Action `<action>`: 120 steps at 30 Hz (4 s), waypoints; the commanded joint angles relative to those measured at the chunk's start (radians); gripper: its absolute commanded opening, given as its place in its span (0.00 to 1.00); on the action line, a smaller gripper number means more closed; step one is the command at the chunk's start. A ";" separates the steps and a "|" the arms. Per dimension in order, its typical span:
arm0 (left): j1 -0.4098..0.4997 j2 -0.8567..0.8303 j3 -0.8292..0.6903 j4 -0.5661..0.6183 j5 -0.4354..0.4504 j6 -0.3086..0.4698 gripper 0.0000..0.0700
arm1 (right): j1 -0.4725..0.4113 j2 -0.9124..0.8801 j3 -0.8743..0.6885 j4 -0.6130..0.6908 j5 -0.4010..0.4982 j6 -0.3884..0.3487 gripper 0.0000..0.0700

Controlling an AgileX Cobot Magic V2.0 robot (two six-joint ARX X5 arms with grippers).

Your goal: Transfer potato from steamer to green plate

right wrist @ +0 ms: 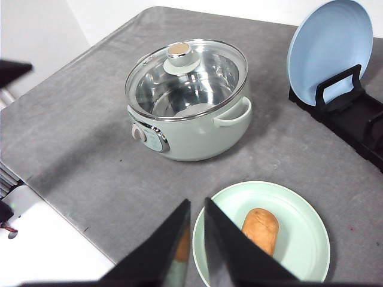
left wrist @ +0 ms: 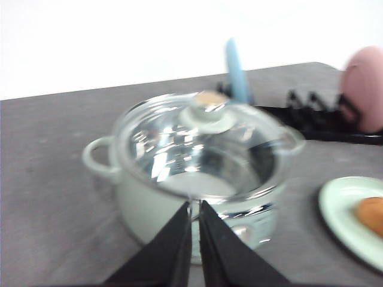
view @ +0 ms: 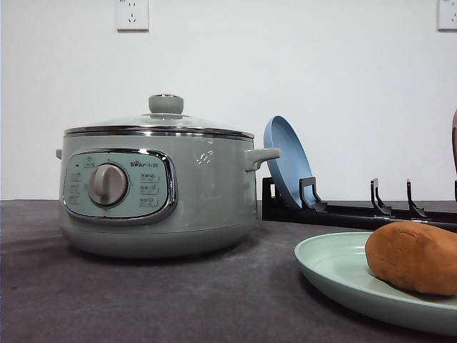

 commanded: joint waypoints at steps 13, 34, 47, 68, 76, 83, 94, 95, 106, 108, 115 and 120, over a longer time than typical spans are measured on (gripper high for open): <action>0.052 -0.217 -0.462 0.321 -0.282 -0.072 0.02 | 0.006 0.007 0.019 0.006 -0.002 -0.011 0.05; 0.053 -0.303 -0.593 0.337 -0.398 -0.110 0.02 | 0.006 0.007 0.019 0.006 -0.002 -0.011 0.05; 0.053 -0.303 -0.593 0.337 -0.398 -0.110 0.02 | 0.006 0.007 0.019 0.006 -0.002 -0.011 0.05; 0.053 -0.303 -0.593 0.337 -0.398 -0.110 0.02 | -0.205 -0.028 -0.102 0.115 0.067 -0.105 0.05; 0.053 -0.303 -0.593 0.337 -0.398 -0.110 0.02 | -0.431 -0.261 -0.619 0.639 0.066 -0.124 0.05; 0.053 -0.303 -0.593 0.337 -0.398 -0.110 0.02 | -0.468 -0.427 -0.971 0.936 0.078 -0.146 0.05; 0.053 -0.303 -0.593 0.337 -0.398 -0.110 0.02 | -0.468 -0.502 -1.213 1.063 0.143 -0.143 0.04; 0.053 -0.303 -0.593 0.337 -0.398 -0.110 0.02 | -0.468 -0.512 -1.225 1.061 0.147 -0.137 0.04; 0.053 -0.303 -0.593 0.337 -0.398 -0.110 0.02 | -0.466 -0.536 -1.233 0.971 0.207 -0.108 0.04; 0.053 -0.303 -0.593 0.337 -0.398 -0.110 0.02 | -0.467 -0.536 -1.233 0.976 0.208 -0.108 0.04; 0.053 -0.303 -0.593 0.337 -0.398 -0.110 0.02 | -0.467 -0.536 -1.233 0.998 0.208 -0.108 0.04; 0.053 -0.303 -0.593 0.337 -0.398 -0.110 0.02 | -0.467 -0.536 -1.233 0.998 0.208 -0.108 0.04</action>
